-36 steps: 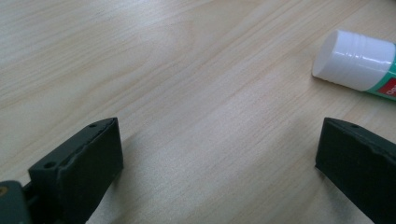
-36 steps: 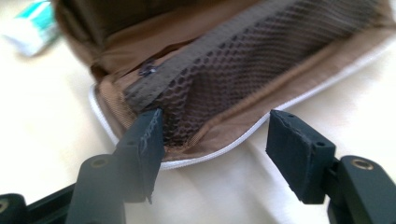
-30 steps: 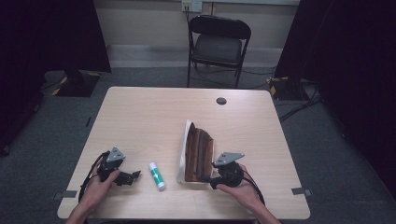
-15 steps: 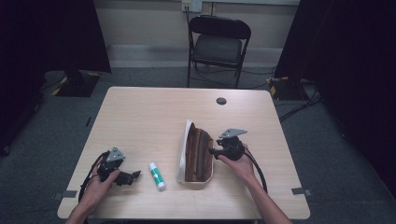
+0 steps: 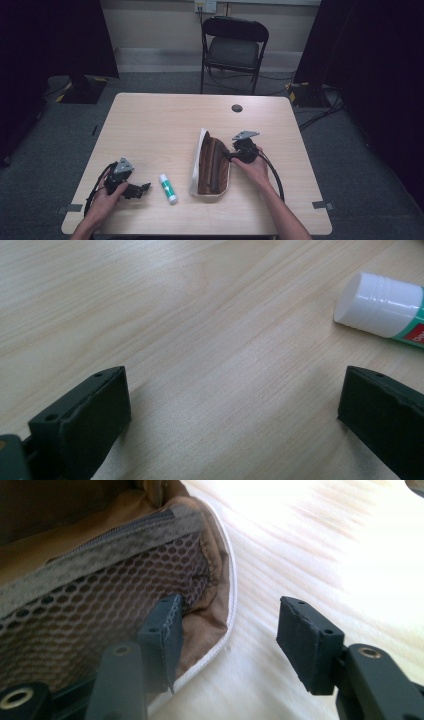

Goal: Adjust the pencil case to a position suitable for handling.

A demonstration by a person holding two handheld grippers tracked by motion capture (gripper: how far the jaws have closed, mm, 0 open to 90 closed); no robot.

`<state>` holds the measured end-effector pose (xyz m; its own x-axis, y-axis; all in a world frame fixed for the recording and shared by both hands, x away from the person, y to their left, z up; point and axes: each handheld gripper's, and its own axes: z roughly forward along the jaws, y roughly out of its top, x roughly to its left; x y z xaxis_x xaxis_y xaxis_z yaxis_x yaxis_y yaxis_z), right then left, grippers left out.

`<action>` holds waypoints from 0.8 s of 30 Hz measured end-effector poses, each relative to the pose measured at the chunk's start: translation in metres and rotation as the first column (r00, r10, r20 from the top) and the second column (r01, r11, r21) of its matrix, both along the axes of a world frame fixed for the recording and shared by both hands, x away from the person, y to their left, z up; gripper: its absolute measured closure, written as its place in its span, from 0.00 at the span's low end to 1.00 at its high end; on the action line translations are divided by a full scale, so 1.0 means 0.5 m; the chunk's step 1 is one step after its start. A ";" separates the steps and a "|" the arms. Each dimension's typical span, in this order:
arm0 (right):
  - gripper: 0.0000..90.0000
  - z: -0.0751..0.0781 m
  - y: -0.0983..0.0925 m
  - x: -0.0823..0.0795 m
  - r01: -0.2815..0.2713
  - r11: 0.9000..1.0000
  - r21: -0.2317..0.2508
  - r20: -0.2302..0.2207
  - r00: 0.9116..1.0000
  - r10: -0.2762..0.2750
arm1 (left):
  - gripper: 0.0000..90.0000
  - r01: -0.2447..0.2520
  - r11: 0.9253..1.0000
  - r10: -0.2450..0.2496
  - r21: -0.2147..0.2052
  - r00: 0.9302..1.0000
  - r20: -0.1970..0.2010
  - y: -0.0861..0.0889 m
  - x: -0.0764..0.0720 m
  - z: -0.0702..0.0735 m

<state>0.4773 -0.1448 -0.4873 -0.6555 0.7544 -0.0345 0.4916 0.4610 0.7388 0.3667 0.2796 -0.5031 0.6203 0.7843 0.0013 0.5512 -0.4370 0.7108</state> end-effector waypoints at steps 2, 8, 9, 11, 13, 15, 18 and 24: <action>0.49 0.001 -0.002 -0.004 0.005 1.000 -0.006 -0.002 1.000 -0.005 | 0.00 -0.004 1.000 0.004 -0.004 1.000 -0.001 -0.001 -0.001 0.000; 0.49 0.003 -0.028 -0.042 0.021 0.999 -0.027 0.004 1.000 -0.021 | 0.00 -0.003 1.000 0.003 -0.004 1.000 -0.001 -0.001 -0.001 -0.001; 0.49 0.004 -0.033 -0.048 0.016 1.000 -0.025 -0.001 1.000 -0.016 | 0.00 -0.002 1.000 0.002 -0.004 1.000 -0.001 -0.001 -0.001 0.000; 0.49 0.005 -0.050 -0.077 0.006 1.000 -0.029 -0.004 1.000 -0.006 | 0.00 0.000 1.000 0.000 0.000 1.000 0.000 0.000 0.000 0.000; 0.49 0.005 -0.054 -0.084 0.001 0.999 -0.033 0.000 1.000 -0.001 | 0.00 0.000 1.000 0.000 0.000 1.000 0.000 0.000 0.000 0.000; 0.49 0.005 -0.065 -0.106 -0.005 0.999 -0.038 0.003 1.000 0.005 | 0.00 -0.001 1.000 0.001 0.000 1.000 0.000 0.000 0.000 0.000; 0.49 0.007 -0.076 -0.127 0.001 0.999 -0.035 -0.004 1.000 -0.001 | 0.00 0.000 1.000 0.000 0.000 1.000 0.000 0.000 0.000 0.000; 0.46 0.014 -0.084 -0.183 -0.054 0.995 -0.079 -0.045 0.998 0.050 | 0.00 0.001 1.000 -0.001 0.000 1.000 0.000 0.000 0.000 0.000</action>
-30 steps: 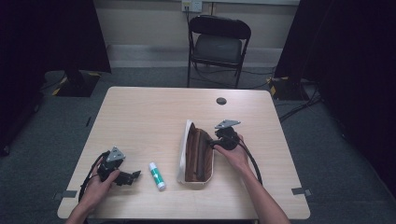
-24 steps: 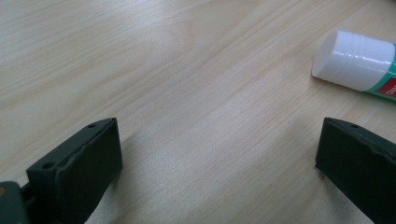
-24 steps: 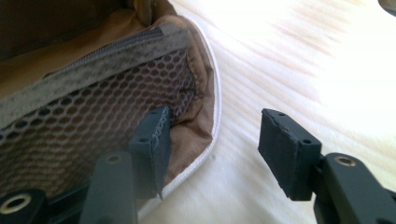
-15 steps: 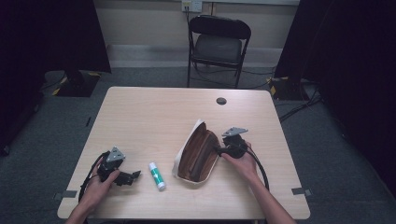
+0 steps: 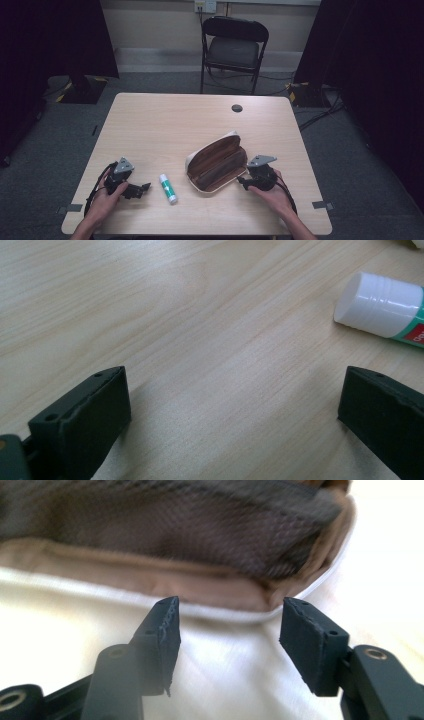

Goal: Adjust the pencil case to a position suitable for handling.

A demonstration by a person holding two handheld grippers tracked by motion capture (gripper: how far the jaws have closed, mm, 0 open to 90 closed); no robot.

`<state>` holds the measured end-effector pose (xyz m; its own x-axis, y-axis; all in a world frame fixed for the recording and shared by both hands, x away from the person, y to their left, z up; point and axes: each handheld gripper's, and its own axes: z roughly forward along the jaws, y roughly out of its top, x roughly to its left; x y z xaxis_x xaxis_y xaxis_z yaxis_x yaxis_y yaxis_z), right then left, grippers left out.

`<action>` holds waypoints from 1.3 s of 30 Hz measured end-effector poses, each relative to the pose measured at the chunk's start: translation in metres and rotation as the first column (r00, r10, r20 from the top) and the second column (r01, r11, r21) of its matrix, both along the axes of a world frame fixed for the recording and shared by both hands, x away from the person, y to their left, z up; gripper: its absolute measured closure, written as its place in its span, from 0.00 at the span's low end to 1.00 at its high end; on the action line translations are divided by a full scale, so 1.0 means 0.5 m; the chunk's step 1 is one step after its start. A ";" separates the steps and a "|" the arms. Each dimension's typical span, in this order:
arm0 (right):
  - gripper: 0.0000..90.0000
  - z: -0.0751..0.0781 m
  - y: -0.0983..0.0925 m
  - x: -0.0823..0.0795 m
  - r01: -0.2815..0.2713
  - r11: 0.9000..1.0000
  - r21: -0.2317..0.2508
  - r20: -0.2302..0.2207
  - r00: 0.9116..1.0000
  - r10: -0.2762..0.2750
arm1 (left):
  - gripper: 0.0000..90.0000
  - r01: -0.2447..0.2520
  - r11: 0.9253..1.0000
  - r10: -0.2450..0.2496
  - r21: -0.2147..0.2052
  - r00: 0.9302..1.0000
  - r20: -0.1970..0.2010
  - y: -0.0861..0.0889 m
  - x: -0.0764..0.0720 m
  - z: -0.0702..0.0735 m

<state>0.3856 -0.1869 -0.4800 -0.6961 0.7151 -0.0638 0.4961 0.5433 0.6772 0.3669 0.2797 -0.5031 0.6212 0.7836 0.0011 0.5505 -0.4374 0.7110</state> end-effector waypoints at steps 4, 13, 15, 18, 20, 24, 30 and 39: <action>0.45 0.011 -0.017 0.011 0.018 0.999 0.050 0.030 0.999 -0.019 | 0.00 -0.001 1.000 0.001 -0.003 1.000 0.000 0.000 0.001 0.000; 0.53 0.050 -0.021 0.123 0.078 0.984 0.163 0.114 0.989 -0.097 | 0.00 0.002 1.000 -0.002 -0.002 1.000 0.000 0.000 0.002 0.000; 0.58 0.043 -0.007 0.148 0.071 0.982 0.174 0.113 0.989 -0.092 | 0.00 0.002 1.000 -0.002 -0.002 1.000 0.000 0.000 0.002 0.000; 0.59 0.035 0.005 0.158 0.069 0.980 0.187 0.109 0.990 -0.090 | 0.00 0.001 1.000 -0.001 -0.002 1.000 0.000 -0.001 0.002 0.000; 0.59 0.029 0.007 0.161 0.073 0.980 0.187 0.100 0.991 -0.093 | 0.00 0.001 1.000 -0.001 -0.002 1.000 -0.001 -0.001 0.001 0.000; 0.65 0.011 0.000 0.166 0.086 0.972 0.220 0.049 0.994 -0.099 | 0.00 0.001 1.000 -0.001 -0.002 1.000 0.000 -0.001 0.001 0.000; 0.64 0.013 -0.006 0.136 0.088 0.975 0.205 0.018 0.995 -0.094 | 0.00 0.001 1.000 -0.001 -0.002 1.000 0.000 -0.001 0.001 0.000; 0.62 0.024 -0.019 0.072 0.053 0.980 0.191 0.003 0.998 -0.055 | 0.00 0.001 1.000 -0.001 -0.002 1.000 -0.001 -0.001 0.001 0.000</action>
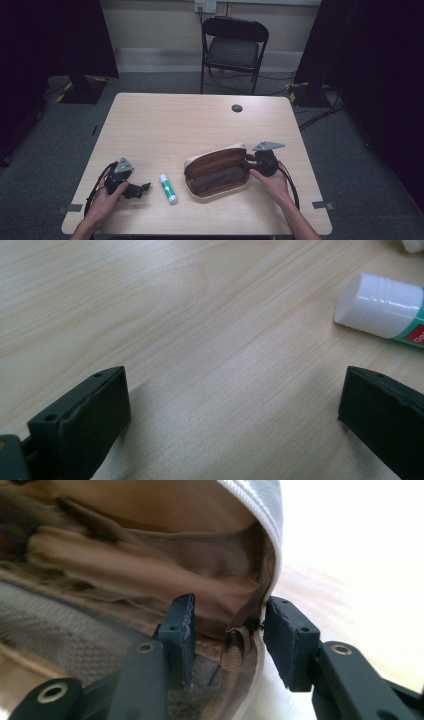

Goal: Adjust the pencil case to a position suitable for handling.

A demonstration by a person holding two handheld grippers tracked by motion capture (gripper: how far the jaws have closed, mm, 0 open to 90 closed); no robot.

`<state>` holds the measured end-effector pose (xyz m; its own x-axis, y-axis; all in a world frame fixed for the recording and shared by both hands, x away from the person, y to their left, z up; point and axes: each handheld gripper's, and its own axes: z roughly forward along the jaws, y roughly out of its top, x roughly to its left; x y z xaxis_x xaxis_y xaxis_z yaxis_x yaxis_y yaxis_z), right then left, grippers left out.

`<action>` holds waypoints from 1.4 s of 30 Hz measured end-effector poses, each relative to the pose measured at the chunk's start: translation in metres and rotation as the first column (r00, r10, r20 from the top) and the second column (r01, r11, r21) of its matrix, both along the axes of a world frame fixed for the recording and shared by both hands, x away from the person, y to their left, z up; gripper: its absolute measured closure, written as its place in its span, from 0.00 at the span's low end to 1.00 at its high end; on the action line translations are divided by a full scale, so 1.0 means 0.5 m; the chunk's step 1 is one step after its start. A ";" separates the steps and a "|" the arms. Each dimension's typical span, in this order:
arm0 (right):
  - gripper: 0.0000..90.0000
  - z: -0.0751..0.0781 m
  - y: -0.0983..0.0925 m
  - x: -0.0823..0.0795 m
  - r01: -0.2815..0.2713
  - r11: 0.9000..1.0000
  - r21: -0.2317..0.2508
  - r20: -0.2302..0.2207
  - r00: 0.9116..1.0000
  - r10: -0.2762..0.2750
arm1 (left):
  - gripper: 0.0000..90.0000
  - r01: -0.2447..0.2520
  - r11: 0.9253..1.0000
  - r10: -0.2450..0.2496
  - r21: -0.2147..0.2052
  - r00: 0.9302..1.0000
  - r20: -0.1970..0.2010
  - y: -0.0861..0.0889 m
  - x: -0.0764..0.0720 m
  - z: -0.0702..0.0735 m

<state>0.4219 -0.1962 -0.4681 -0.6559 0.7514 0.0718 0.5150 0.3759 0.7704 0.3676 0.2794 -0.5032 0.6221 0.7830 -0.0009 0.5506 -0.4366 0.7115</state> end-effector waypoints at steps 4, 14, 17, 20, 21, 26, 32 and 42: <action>0.45 0.006 -0.014 -0.025 0.020 1.000 -0.007 0.025 0.999 -0.020 | 0.00 0.000 1.000 0.000 0.000 1.000 0.000 0.000 0.000 0.000; 0.37 0.012 0.008 0.025 -0.026 1.000 0.004 0.127 0.992 0.026 | 0.00 0.001 1.000 -0.001 0.001 1.000 0.001 0.000 0.000 0.000; 0.39 0.011 0.025 0.043 -0.045 0.999 0.019 0.125 0.991 0.042 | 0.00 0.000 1.000 0.000 0.000 1.000 0.000 0.000 0.000 0.000; 0.44 0.006 0.035 0.050 -0.060 0.998 0.021 0.103 0.993 0.058 | 0.00 0.000 1.000 0.000 0.000 1.000 0.000 0.000 0.000 0.000; 0.51 0.003 0.042 0.052 -0.081 0.997 0.016 0.103 0.992 0.078 | 0.00 0.000 1.000 0.000 0.000 1.000 0.000 0.000 0.000 0.000; 0.72 0.004 0.057 0.048 -0.059 0.998 -0.001 0.094 0.994 0.059 | 0.00 0.000 1.000 0.000 0.000 1.000 0.000 0.000 0.000 0.000; 0.89 0.008 0.048 0.035 0.036 0.999 0.012 0.052 0.998 -0.036 | 0.00 0.000 1.000 0.000 0.000 1.000 0.000 0.000 0.000 0.000; 0.94 0.011 0.022 0.015 0.172 0.985 0.012 0.027 0.985 -0.173 | 0.00 0.000 1.000 0.000 0.000 1.000 0.000 0.000 0.000 0.000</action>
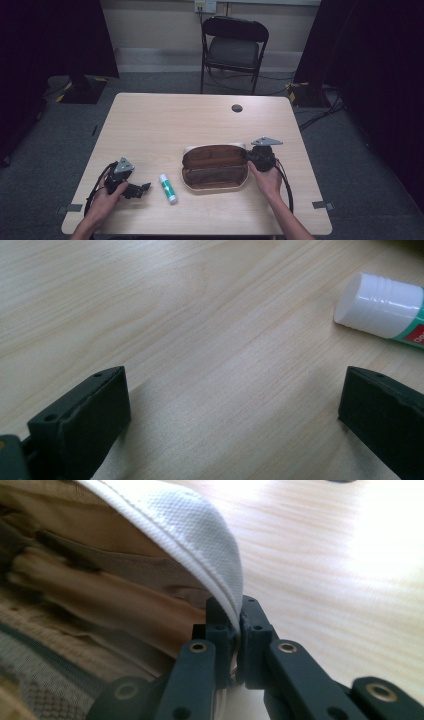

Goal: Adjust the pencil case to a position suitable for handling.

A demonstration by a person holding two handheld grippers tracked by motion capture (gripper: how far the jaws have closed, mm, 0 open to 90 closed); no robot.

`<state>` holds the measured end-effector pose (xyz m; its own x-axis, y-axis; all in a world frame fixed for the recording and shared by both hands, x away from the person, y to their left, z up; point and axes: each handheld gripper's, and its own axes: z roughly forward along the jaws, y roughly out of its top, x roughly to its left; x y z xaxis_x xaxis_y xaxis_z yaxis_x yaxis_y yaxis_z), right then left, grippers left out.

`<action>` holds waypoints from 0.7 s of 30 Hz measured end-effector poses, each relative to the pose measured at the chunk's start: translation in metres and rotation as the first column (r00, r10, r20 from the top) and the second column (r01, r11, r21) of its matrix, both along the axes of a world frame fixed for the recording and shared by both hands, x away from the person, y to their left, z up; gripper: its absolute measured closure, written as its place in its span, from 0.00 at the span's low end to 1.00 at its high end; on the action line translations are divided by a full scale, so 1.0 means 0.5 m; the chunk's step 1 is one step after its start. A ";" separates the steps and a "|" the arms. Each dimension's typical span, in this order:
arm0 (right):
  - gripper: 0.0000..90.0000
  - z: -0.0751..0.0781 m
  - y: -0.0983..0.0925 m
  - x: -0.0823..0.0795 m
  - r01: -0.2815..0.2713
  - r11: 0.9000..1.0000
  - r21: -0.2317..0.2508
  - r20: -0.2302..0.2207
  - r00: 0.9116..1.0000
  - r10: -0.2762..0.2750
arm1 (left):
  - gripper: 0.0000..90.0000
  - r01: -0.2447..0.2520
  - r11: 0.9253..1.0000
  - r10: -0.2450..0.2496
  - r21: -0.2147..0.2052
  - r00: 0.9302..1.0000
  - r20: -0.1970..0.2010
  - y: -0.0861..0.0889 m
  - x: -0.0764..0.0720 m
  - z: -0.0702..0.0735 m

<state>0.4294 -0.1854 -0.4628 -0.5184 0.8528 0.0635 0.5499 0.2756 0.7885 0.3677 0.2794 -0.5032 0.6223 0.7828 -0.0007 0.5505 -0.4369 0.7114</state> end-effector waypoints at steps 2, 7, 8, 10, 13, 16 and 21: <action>0.94 -0.001 -0.003 -0.004 -0.005 1.000 0.005 -0.002 1.000 0.005 | 0.00 0.000 1.000 0.000 0.000 1.000 0.000 0.000 0.000 0.000; 0.93 0.002 -0.011 -0.036 -0.036 0.999 0.006 -0.019 0.999 0.036 | 0.00 0.000 1.000 0.000 0.000 1.000 0.000 0.000 0.000 0.000; 0.92 0.003 -0.011 -0.042 -0.043 0.999 0.004 -0.019 0.999 0.043 | 0.00 0.000 1.000 0.000 0.000 1.000 0.001 0.000 0.000 0.000; 0.90 0.004 -0.013 -0.051 -0.064 0.998 -0.003 -0.012 0.998 0.064 | 0.00 0.000 1.000 0.000 0.000 1.000 0.000 0.000 0.000 0.000; 0.87 0.003 -0.007 -0.052 -0.077 0.997 -0.007 -0.003 0.997 0.077 | 0.00 0.000 1.000 0.000 0.000 1.000 0.000 0.000 0.000 0.000; 0.74 0.004 -0.003 -0.052 -0.091 0.996 -0.018 0.002 0.996 0.091 | 0.00 0.000 1.000 0.000 0.000 1.000 0.001 0.000 0.000 0.000; 0.55 0.017 -0.004 -0.068 -0.114 0.994 -0.001 0.023 0.993 0.114 | 0.00 -0.005 1.000 0.005 0.000 1.000 -0.001 -0.001 0.000 0.000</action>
